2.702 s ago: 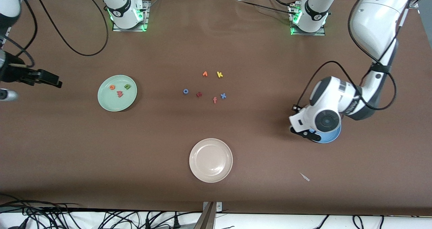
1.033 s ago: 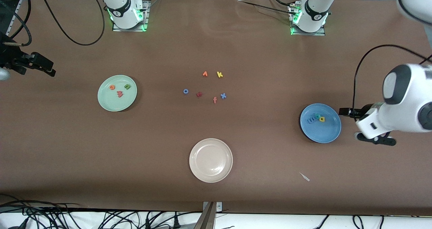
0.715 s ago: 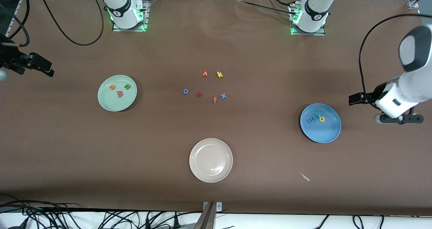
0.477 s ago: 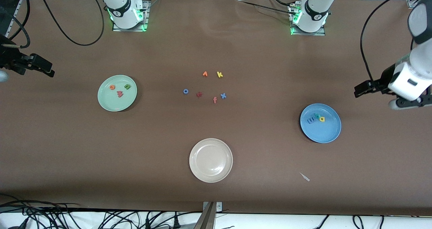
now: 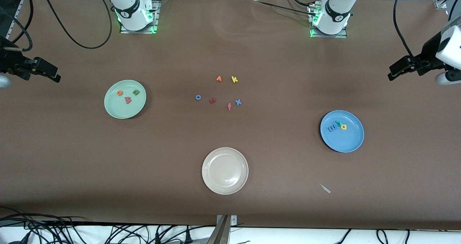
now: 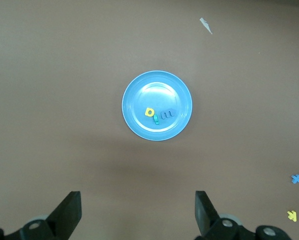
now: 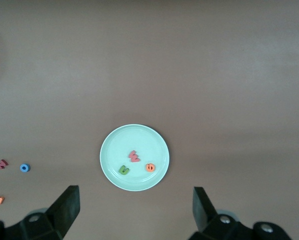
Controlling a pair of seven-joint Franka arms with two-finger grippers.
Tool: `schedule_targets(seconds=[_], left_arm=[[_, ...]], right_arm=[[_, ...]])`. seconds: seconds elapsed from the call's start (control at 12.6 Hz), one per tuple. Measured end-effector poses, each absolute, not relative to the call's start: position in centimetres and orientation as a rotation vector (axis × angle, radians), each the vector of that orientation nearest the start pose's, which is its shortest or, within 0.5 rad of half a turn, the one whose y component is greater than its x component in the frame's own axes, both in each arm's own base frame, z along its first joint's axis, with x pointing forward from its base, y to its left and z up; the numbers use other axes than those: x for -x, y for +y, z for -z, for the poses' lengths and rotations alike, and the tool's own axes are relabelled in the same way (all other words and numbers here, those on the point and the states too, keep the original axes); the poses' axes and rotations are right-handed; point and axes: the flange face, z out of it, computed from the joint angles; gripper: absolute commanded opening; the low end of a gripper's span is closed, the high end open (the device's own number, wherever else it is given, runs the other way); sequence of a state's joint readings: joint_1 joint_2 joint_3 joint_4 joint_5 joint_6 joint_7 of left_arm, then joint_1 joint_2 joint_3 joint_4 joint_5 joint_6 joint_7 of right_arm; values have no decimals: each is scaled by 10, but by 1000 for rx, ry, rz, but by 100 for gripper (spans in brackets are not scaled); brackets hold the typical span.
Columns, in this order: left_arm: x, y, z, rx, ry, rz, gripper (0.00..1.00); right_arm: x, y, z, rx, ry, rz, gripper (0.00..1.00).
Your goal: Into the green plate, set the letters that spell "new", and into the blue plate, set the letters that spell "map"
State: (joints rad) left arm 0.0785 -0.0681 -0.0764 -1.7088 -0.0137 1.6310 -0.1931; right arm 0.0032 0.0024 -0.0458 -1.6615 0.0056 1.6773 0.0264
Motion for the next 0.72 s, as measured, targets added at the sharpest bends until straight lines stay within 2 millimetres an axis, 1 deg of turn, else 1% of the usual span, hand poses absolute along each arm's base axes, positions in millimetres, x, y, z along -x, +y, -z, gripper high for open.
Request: schedule_targets(seconds=[0.08, 0.24, 0.4, 0.56, 0.72], left_arm=[[-530, -3, -608, 3136, -274, -22, 100], [-518, -2, -619, 3145, -82, -47, 100], [-510, 10, -628, 3148, 75, -41, 100], [-504, 13, -632, 3148, 117, -56, 100], [-505, 10, -630, 3146, 134, -66, 100]], right_arm=[[-562, -23, -590, 3134, 109, 21, 100], [-562, -23, -590, 3134, 108, 20, 100], [-562, -23, -590, 3133, 108, 21, 100], [-562, -23, -590, 3133, 108, 21, 100], [-562, -22, -590, 3133, 105, 21, 100]])
